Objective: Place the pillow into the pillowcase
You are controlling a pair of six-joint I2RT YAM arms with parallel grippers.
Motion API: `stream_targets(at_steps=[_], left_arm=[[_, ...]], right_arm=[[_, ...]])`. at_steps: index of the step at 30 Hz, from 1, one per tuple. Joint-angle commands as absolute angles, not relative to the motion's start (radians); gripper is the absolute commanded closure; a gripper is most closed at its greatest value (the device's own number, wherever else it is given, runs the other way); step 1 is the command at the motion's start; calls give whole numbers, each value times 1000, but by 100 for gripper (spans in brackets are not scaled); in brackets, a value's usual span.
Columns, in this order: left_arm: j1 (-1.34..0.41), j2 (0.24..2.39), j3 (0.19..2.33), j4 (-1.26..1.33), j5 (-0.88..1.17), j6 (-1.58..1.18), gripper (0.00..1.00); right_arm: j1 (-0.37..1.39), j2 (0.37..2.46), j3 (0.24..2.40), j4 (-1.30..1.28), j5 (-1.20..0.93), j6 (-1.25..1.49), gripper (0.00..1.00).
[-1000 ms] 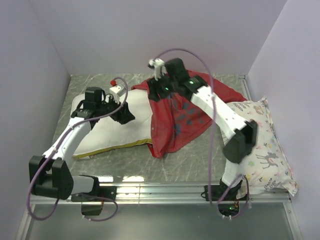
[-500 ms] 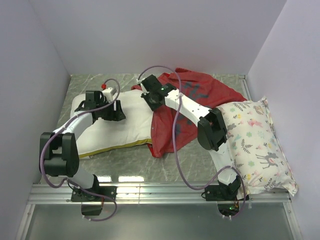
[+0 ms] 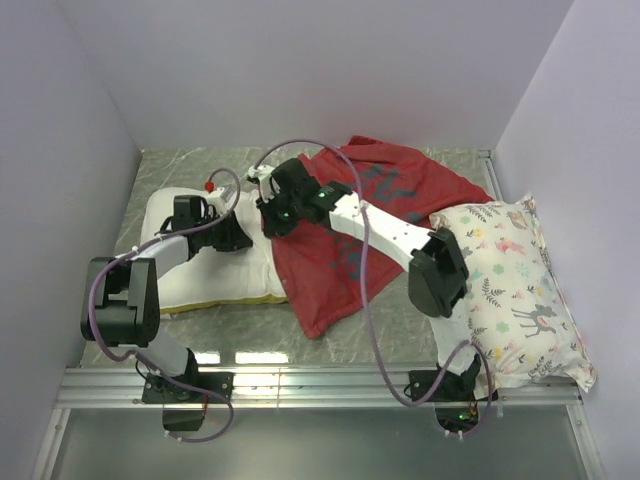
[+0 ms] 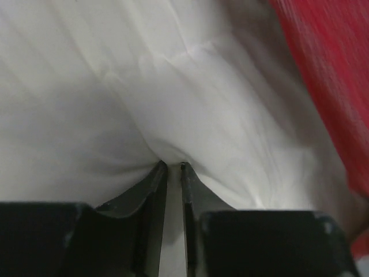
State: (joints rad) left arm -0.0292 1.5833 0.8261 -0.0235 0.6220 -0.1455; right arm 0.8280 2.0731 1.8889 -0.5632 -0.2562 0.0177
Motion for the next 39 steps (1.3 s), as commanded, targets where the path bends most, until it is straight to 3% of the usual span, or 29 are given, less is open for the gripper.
stream_targets(at_steps=[1, 6, 9, 10, 11, 13, 14, 15, 16, 18, 19, 24, 28, 36, 37, 39], left_arm=[[-34, 1542, 772, 87, 825, -270, 83], [-11, 1480, 700, 66, 931, -289, 87], [26, 1433, 716, -47, 983, -200, 78], [31, 1413, 735, -96, 989, -163, 62], [38, 1405, 786, -145, 988, -119, 54], [41, 1400, 903, -322, 918, 70, 38], [40, 1408, 946, -422, 855, 183, 34], [43, 1422, 991, -467, 854, 237, 31], [48, 1455, 1035, -503, 823, 294, 28], [64, 1491, 1138, -547, 810, 409, 23], [66, 1523, 1184, -561, 799, 432, 8], [87, 1623, 1252, -474, 801, 457, 6], [87, 1748, 1317, -404, 770, 431, 2], [98, 1783, 1256, -241, 701, 330, 1], [100, 1772, 1229, -238, 698, 328, 1], [100, 1760, 1194, -238, 699, 330, 3]], right_arm=[[861, 1902, 1765, -303, -685, 216, 100], [822, 1927, 1651, -432, -540, 195, 100], [799, 1962, 1609, -503, -488, 173, 100], [793, 1985, 1615, -532, -465, 154, 95], [793, 1997, 1665, -567, -448, 105, 81], [776, 2032, 1753, -679, -427, 58, 70], [769, 2037, 1837, -708, -431, 39, 52], [755, 2039, 1873, -707, -443, 34, 49], [741, 2036, 1906, -703, -452, 32, 39], [709, 2029, 1982, -648, -417, 52, 38], [703, 2031, 1999, -626, -393, 61, 38], [693, 2109, 2123, -549, -129, 89, 32], [692, 2279, 2273, -592, -107, 86, 32], [695, 2381, 2240, -491, -38, 86, 32], [695, 2404, 2250, -488, -43, 87, 33], [693, 2416, 2247, -459, -90, 94, 45]])
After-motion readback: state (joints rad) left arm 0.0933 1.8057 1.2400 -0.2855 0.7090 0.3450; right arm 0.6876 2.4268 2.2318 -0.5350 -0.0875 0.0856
